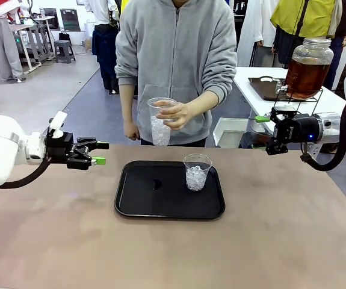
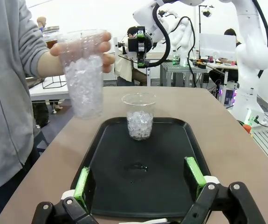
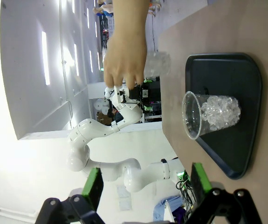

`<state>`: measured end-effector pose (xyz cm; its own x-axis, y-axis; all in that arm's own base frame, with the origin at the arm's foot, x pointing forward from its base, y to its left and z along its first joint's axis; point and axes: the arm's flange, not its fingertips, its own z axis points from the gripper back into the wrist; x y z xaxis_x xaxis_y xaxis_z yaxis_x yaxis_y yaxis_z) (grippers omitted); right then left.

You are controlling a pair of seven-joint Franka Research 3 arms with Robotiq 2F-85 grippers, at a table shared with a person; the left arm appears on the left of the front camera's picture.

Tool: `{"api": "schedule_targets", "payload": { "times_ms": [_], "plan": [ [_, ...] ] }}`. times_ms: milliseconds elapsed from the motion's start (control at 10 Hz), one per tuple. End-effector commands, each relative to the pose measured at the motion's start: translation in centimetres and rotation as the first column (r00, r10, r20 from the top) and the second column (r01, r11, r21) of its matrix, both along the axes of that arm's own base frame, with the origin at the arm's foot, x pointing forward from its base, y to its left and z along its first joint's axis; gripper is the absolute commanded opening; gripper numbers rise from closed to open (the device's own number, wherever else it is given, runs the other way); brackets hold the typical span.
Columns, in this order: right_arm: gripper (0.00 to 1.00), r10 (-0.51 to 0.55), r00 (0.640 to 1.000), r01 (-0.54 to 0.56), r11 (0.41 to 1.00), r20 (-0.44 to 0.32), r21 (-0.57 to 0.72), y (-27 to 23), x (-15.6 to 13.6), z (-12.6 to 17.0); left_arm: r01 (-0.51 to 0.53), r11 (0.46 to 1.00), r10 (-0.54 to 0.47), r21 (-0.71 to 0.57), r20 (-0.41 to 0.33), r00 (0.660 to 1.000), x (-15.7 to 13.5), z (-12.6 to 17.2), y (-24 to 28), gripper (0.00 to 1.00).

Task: Pour the drink into the iced cup.
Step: Pick up the iced cup indicated by the human and present it to them.

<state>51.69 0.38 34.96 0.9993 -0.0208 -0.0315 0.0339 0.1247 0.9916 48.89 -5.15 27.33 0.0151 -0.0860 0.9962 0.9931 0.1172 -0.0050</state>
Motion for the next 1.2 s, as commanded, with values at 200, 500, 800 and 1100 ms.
{"api": "schedule_targets", "payload": {
  "times_ms": [200,500,800,1100],
  "plan": [
    [1.00,-0.005,1.000,0.005,1.000,0.003,-0.005,-0.01,0.05,0.11,0.000,1.000,0.000,0.001,-0.002,1.000,0.07,0.18,-0.08,1.00],
    [1.00,-0.005,1.000,0.005,1.000,0.003,-0.005,-0.01,0.05,0.11,0.000,1.000,0.000,0.001,-0.002,1.000,0.07,0.18,-0.08,1.00],
    [1.00,-0.005,1.000,0.005,1.000,0.003,-0.005,-0.01,0.05,0.11,0.000,1.000,0.000,0.001,-0.002,1.000,0.07,0.18,-0.08,1.00],
    [1.00,-0.005,1.000,0.005,1.000,0.003,-0.005,-0.01,0.05,0.11,0.000,1.000,0.000,0.001,-0.002,1.000,0.07,0.18,-0.08,1.00]
  ]
}}
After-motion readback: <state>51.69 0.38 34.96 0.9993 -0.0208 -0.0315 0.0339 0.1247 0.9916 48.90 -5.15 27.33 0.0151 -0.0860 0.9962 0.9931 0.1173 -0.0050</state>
